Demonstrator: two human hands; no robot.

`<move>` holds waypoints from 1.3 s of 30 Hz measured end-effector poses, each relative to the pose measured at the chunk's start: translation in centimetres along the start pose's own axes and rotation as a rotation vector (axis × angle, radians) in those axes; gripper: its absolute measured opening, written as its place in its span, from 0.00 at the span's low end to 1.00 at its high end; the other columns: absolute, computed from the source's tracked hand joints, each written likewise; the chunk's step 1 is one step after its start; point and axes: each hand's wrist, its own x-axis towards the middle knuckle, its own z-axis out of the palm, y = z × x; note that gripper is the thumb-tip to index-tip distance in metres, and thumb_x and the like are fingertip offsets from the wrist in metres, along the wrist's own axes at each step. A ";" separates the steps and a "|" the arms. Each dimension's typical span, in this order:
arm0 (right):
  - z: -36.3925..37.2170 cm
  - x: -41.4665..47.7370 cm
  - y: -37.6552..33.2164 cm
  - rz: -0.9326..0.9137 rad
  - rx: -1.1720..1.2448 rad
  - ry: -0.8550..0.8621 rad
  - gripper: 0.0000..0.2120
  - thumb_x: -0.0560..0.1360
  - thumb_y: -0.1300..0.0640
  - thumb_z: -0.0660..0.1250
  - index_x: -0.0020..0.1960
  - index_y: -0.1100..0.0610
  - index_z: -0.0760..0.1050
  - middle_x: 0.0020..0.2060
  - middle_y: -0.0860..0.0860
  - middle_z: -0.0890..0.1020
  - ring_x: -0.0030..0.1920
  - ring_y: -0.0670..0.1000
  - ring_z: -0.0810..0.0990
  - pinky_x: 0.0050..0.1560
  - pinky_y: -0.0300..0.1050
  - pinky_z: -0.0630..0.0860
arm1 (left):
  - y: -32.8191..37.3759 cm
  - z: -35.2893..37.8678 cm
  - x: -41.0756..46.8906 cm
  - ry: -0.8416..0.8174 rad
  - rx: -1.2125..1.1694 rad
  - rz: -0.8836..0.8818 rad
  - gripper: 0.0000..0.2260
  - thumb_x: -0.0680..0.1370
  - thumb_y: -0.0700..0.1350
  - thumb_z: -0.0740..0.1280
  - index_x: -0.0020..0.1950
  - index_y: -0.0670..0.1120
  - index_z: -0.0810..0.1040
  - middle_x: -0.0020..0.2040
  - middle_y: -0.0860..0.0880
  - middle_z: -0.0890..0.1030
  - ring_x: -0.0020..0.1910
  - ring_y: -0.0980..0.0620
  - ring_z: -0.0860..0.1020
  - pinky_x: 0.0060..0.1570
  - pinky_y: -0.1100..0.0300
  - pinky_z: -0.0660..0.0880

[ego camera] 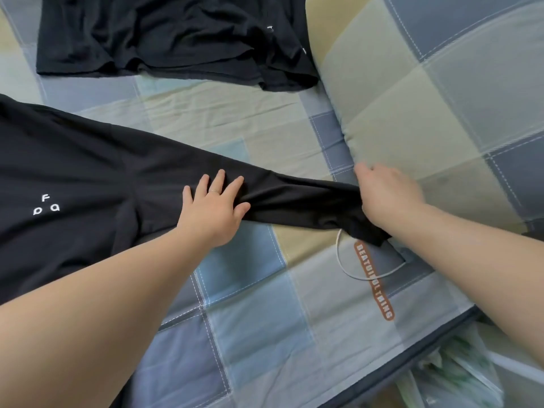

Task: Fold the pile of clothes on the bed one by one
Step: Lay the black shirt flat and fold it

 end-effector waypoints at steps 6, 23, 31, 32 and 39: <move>2.3 0.4 -8.3 -0.357 0.144 0.094 0.23 0.82 0.51 0.60 0.76 0.46 0.61 0.77 0.50 0.61 0.76 0.57 0.57 0.72 0.57 0.59 | -3.1 0.5 0.1 0.053 0.077 -0.059 0.28 0.82 0.65 0.48 0.81 0.62 0.46 0.83 0.51 0.42 0.81 0.40 0.41 0.75 0.35 0.42; 13.2 2.9 -4.9 -0.137 0.180 -0.034 0.34 0.81 0.36 0.41 0.82 0.47 0.36 0.81 0.47 0.38 0.81 0.51 0.37 0.79 0.60 0.39 | -6.0 0.8 1.5 -0.202 -0.001 -0.073 0.37 0.76 0.74 0.55 0.76 0.71 0.35 0.79 0.59 0.29 0.78 0.46 0.28 0.72 0.32 0.33; 6.0 0.1 -13.0 -0.205 0.274 -0.001 0.34 0.83 0.39 0.52 0.82 0.46 0.39 0.82 0.50 0.41 0.81 0.54 0.39 0.78 0.61 0.37 | -10.9 -3.5 -4.4 -0.026 -0.048 0.062 0.31 0.81 0.64 0.58 0.82 0.59 0.52 0.83 0.51 0.46 0.82 0.48 0.44 0.79 0.45 0.44; 5.2 -0.7 -14.7 -0.248 0.297 -0.001 0.34 0.83 0.39 0.52 0.82 0.46 0.40 0.82 0.50 0.41 0.81 0.54 0.39 0.78 0.60 0.38 | -12.6 -3.7 -5.7 0.026 -0.014 0.046 0.30 0.82 0.63 0.56 0.82 0.59 0.52 0.83 0.50 0.46 0.82 0.47 0.44 0.79 0.45 0.45; 1.1 -5.7 -29.9 -0.454 0.401 0.017 0.33 0.82 0.41 0.54 0.82 0.42 0.42 0.82 0.47 0.44 0.81 0.52 0.40 0.79 0.57 0.42 | -29.0 -6.3 -15.8 0.174 0.199 -0.242 0.28 0.83 0.62 0.50 0.82 0.54 0.52 0.83 0.45 0.48 0.81 0.40 0.46 0.77 0.43 0.51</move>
